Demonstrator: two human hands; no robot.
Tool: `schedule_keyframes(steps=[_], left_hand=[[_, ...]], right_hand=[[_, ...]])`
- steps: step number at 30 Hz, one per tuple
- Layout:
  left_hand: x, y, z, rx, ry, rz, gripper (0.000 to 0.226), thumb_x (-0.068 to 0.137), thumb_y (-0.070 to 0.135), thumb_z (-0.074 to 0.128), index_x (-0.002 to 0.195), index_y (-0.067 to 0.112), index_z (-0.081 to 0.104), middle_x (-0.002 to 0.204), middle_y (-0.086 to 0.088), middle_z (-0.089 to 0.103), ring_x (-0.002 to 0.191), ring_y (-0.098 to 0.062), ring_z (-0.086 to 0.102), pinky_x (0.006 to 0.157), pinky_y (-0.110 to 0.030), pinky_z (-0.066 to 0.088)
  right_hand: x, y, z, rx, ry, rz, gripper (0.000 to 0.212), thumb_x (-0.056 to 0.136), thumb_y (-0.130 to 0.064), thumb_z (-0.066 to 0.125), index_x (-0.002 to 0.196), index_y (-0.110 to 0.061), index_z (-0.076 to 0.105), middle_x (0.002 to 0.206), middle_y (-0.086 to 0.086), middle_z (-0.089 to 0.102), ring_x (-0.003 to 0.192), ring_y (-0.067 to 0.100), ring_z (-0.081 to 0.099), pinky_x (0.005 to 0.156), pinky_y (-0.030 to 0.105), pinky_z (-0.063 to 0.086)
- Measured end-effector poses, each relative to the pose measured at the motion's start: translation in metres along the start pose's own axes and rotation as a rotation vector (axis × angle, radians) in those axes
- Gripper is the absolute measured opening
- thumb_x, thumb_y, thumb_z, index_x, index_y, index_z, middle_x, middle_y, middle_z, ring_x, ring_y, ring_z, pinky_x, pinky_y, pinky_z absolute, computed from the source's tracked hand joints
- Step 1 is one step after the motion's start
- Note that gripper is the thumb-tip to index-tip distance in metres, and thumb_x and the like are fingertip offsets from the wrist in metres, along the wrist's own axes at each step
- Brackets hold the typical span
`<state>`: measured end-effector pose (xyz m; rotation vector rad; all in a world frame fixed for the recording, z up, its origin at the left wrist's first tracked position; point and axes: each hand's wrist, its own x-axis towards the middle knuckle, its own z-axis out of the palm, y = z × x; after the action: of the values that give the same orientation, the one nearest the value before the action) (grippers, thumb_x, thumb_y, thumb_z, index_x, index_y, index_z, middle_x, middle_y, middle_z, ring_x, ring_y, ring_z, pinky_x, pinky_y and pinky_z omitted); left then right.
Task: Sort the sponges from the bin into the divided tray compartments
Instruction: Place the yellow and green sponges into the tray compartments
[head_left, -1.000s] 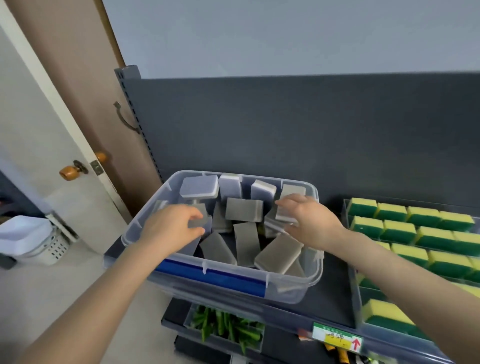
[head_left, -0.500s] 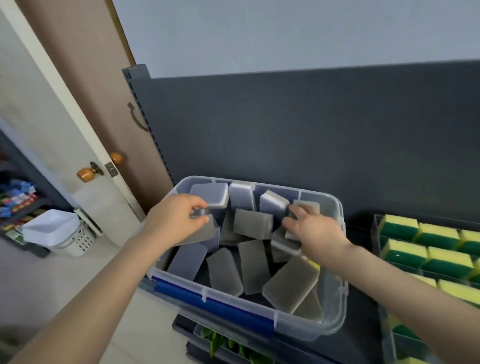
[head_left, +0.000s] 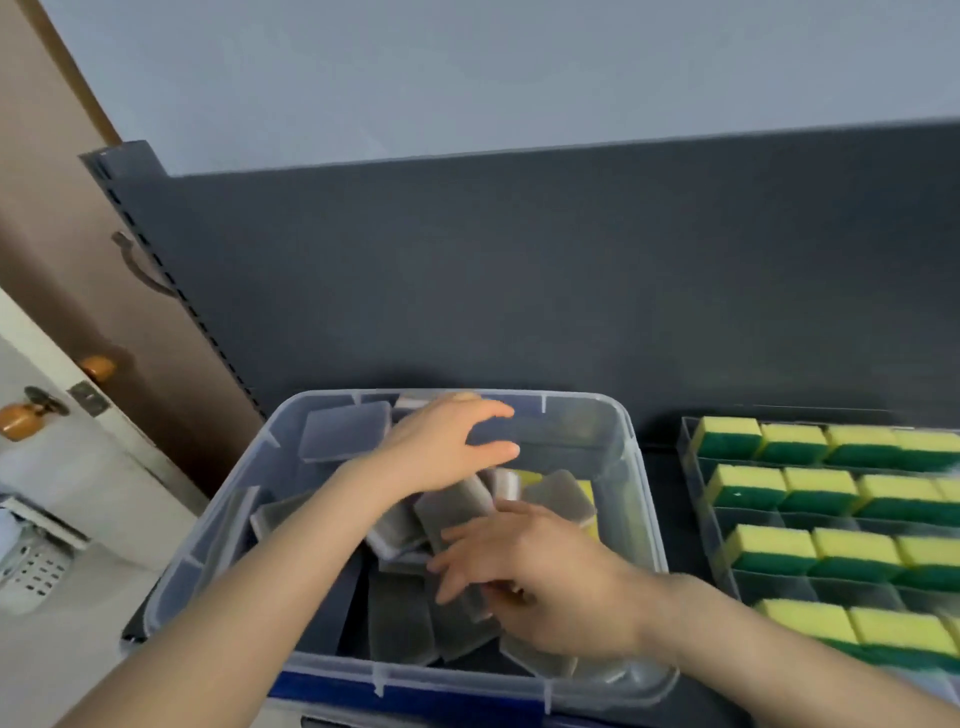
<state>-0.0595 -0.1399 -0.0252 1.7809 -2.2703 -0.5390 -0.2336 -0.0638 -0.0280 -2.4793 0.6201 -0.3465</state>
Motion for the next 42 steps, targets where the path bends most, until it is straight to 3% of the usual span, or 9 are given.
schedule_keyframes(steps=[3,6,9,14,20,29,33,36,42], left_hand=[[-0.002,-0.007,0.004,0.031,-0.227,0.065,0.041,0.082,0.054,0.063,0.120,0.038,0.062,0.118,0.017,0.059,0.103,-0.004,0.055,0.091,-0.027,0.045],[-0.017,-0.026,0.008,0.021,-0.391,0.088,0.029,0.083,0.057,0.060,0.103,0.038,0.070,0.097,0.023,0.067,0.088,0.000,0.061,0.086,-0.029,0.051],[-0.025,-0.038,0.010,-0.073,-0.414,0.065,0.030,0.083,0.059,0.057,0.098,0.037,0.072,0.093,0.024,0.069,0.087,0.004,0.063,0.087,-0.034,0.053],[0.000,-0.036,0.006,-0.049,-0.216,0.068,0.028,0.084,0.046,0.063,0.110,0.036,0.066,0.107,0.018,0.068,0.096,0.001,0.062,0.090,-0.031,0.052],[0.048,-0.019,0.032,0.074,-0.269,0.099,0.035,0.088,0.038,0.060,0.121,0.028,0.059,0.116,0.003,0.065,0.099,-0.019,0.061,0.086,-0.043,0.053],[0.063,-0.016,0.066,0.313,-0.480,0.139,0.040,0.080,0.018,0.067,0.117,0.021,0.054,0.112,-0.004,0.059,0.093,-0.020,0.056,0.075,-0.034,0.046],[0.055,-0.016,0.049,0.224,-0.377,0.146,0.027,0.076,0.018,0.070,0.100,0.025,0.061,0.100,0.002,0.058,0.085,-0.015,0.056,0.068,-0.028,0.043],[0.044,-0.016,0.027,0.189,-0.252,0.174,0.023,0.073,0.023,0.068,0.085,0.030,0.049,0.092,0.007,0.051,0.081,-0.017,0.053,0.067,-0.036,0.048],[0.018,-0.036,-0.016,-0.059,-0.005,0.110,0.036,0.068,0.024,0.072,0.091,0.039,0.049,0.089,0.016,0.059,0.081,-0.011,0.058,0.074,-0.041,0.052]], right_hand=[[-0.009,0.011,-0.023,0.099,0.229,0.153,0.038,0.074,-0.005,0.046,0.090,-0.029,0.070,0.091,-0.009,0.072,0.085,0.013,0.066,0.081,0.034,0.051],[-0.007,0.041,-0.041,0.002,0.399,0.380,0.036,0.077,-0.003,0.049,0.090,-0.028,0.072,0.089,-0.012,0.072,0.083,0.009,0.066,0.079,0.031,0.051],[0.009,0.075,-0.041,-0.229,0.199,0.570,0.041,0.082,-0.007,0.045,0.109,-0.030,0.067,0.110,-0.011,0.068,0.103,0.013,0.061,0.088,0.027,0.048],[0.041,0.111,-0.030,-0.321,-0.097,0.802,0.045,0.088,-0.015,0.043,0.129,-0.029,0.051,0.134,0.002,0.052,0.121,0.024,0.050,0.098,0.037,0.045],[0.054,0.114,-0.022,-0.374,-0.134,0.821,0.036,0.091,-0.020,0.046,0.127,-0.023,0.054,0.127,0.007,0.057,0.115,0.027,0.055,0.093,0.036,0.048],[0.026,0.111,-0.037,-0.382,0.038,0.781,0.050,0.084,-0.006,0.043,0.125,-0.031,0.055,0.125,-0.002,0.059,0.114,0.023,0.054,0.092,0.037,0.049],[0.023,0.109,-0.040,-0.390,0.044,0.773,0.047,0.084,-0.008,0.045,0.126,-0.028,0.055,0.127,0.000,0.058,0.116,0.023,0.054,0.096,0.037,0.047],[0.031,0.110,-0.040,-0.368,0.030,0.789,0.047,0.085,-0.007,0.044,0.126,-0.028,0.055,0.130,0.001,0.056,0.118,0.024,0.052,0.096,0.037,0.047],[0.053,0.116,-0.043,-0.389,-0.162,0.731,0.044,0.090,-0.005,0.040,0.131,-0.017,0.052,0.138,0.002,0.051,0.127,0.022,0.046,0.101,0.028,0.039]])
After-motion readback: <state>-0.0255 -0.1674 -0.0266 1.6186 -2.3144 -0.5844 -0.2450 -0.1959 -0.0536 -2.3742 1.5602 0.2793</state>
